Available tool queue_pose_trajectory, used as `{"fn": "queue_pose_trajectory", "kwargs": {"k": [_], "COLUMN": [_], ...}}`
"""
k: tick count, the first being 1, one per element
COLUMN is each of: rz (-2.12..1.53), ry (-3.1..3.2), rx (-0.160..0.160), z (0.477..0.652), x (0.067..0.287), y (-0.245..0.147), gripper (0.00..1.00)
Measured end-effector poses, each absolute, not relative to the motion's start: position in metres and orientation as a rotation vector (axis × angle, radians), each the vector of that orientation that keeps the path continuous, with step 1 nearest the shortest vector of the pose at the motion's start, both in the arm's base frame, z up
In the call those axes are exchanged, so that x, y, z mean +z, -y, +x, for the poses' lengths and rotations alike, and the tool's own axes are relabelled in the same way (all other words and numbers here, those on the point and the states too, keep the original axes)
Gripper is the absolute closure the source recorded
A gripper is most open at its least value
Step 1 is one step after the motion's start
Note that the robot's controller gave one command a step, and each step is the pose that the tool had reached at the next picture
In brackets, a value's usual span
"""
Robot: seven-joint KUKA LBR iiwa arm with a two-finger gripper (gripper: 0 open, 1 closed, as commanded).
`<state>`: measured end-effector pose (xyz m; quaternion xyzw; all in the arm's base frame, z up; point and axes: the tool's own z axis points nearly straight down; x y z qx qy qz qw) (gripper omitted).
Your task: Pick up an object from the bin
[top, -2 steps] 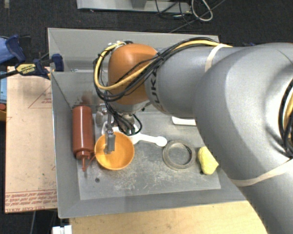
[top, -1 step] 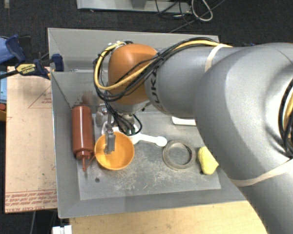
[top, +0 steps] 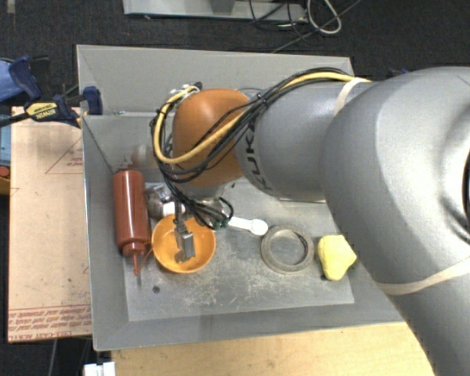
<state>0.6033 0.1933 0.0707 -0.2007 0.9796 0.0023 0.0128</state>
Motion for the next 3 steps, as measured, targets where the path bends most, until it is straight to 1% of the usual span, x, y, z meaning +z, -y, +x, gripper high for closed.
{"fn": "queue_pose_trajectory", "kwargs": {"k": [1,3], "rz": [-0.63,-0.63], "ry": [-3.048,-3.05], "rx": [-0.001,-0.006], "z": [0.5801,0.5834], "x": [0.0714,0.0706], "y": [-0.2059,-0.2069], "gripper": [1.0,1.0]}}
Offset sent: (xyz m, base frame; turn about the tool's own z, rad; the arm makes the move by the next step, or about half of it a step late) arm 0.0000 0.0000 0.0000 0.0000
